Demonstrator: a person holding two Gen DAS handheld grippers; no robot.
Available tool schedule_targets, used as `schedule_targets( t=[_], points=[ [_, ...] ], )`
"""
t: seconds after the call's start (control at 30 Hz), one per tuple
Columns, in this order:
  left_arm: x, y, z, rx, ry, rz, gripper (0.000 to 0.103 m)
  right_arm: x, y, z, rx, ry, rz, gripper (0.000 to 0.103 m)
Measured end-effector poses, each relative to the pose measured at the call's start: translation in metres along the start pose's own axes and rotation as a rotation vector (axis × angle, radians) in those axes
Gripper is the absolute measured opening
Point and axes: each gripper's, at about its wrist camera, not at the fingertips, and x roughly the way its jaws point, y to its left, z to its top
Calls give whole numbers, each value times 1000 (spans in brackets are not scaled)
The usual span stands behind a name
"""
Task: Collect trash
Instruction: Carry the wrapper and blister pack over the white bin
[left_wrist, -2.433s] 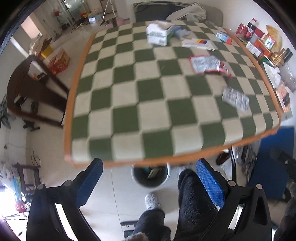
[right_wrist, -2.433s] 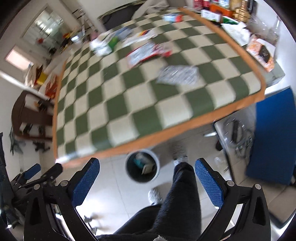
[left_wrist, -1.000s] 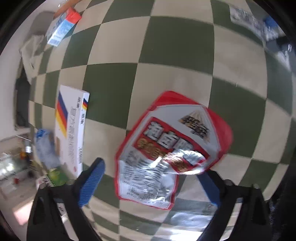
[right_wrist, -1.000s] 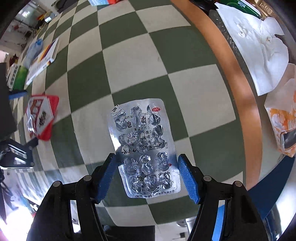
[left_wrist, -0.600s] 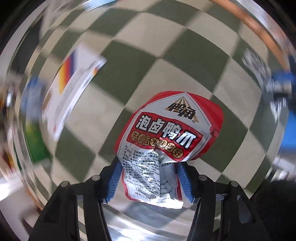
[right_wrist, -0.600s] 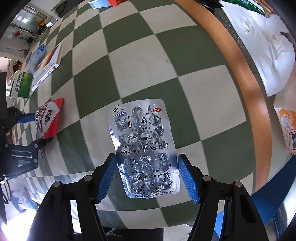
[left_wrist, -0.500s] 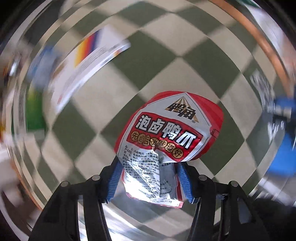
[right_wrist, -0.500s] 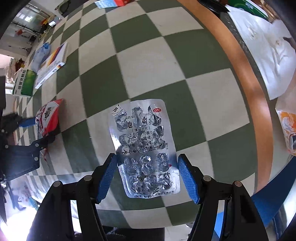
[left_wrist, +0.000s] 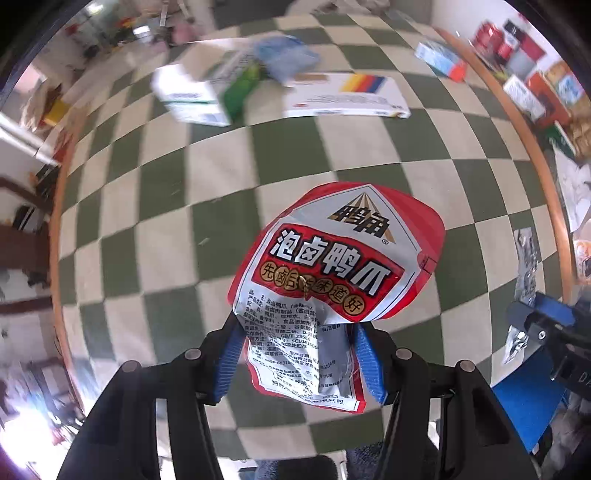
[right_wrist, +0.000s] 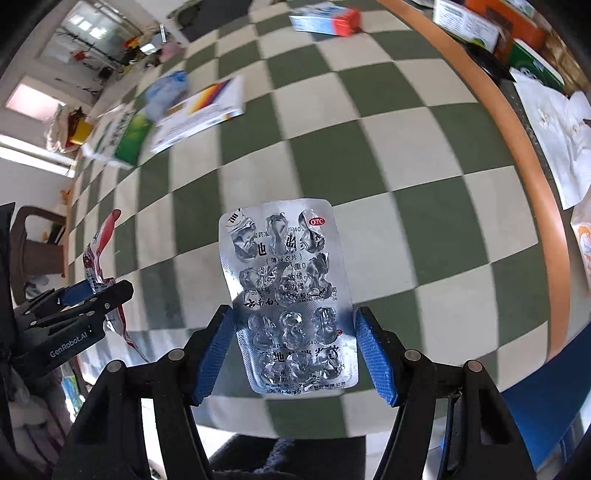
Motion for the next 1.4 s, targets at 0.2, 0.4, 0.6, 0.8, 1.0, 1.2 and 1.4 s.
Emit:
schedule_targets(
  t=[0.2,0.4,0.6,0.8,1.0,1.2,1.4],
  points=[
    [-23,50,-63,-63,-74,-18,53,-25,64,-60,-26,-47,7,68],
    [-8,136,-134,-79,-127,-40,53,-24,144,-143,-30,-106,-7,68],
    [7,176,-218,-135,-51,-64,53,-6,201,-242,0,-91,-10,68],
    [62,204,-281,-213,113,-112,53,48,228,-326,5,36,-14,68],
    [153,220,-306,-329,236,-151,53,139,218,-366,66,186,14,68],
    [271,224,-305,-373,295,-177,53,265,193,-377,132,276,27,67],
    [379,224,-307,-361,327,-157,53,385,179,-368,138,308,20,68]
  ],
)
